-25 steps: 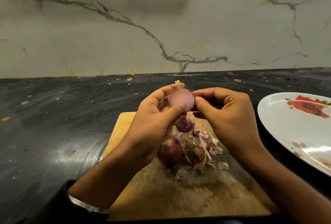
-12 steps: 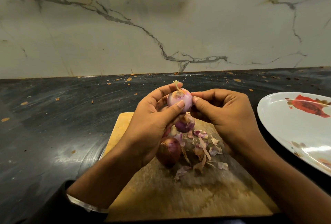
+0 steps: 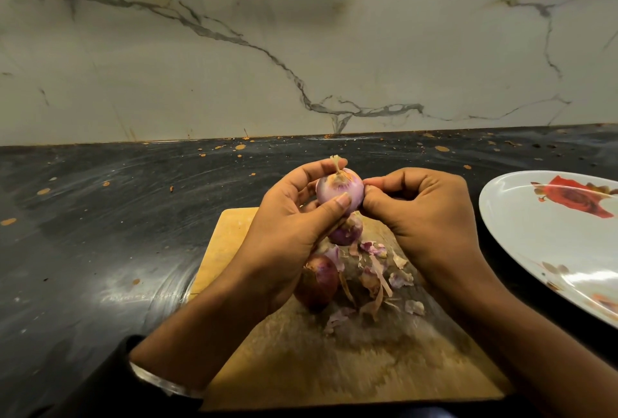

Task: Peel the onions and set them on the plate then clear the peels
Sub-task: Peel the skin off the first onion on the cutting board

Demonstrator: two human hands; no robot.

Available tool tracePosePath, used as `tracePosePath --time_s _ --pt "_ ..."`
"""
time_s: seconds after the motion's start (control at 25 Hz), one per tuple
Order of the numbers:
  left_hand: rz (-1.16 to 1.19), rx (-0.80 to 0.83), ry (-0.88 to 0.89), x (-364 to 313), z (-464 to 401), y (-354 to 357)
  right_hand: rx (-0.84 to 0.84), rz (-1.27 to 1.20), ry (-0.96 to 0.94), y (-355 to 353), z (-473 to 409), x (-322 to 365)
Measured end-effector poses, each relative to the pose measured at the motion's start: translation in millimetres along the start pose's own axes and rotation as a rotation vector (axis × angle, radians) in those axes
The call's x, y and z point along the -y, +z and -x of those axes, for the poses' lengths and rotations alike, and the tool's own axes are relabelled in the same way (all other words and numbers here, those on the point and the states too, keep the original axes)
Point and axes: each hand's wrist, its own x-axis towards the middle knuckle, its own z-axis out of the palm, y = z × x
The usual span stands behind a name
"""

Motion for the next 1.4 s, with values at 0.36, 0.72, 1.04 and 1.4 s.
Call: tracePosePath --time_s 0.36,0.72,1.04,1.4 --pt "0.114 0.026 -0.059 -4.4 -1.7 -0.8 -0.001 -0.066 -0.026 1.1 -4.2 -5.8" --pt "0.252 -0.009 -0.092 -7.5 -4.9 -4.6 0.072 0.179 -0.072 0.5 -6.3 -7.3" --pt "0.202 0.011 -0.037 -6.5 -4.3 -5.5 0.074 -0.002 -0.070 1.3 -4.1 -1.2" --pt "0.115 0.027 0.017 -1.4 -3.0 -7.9 0.118 -0.052 -0.100 0.7 -3.6 -4.7"
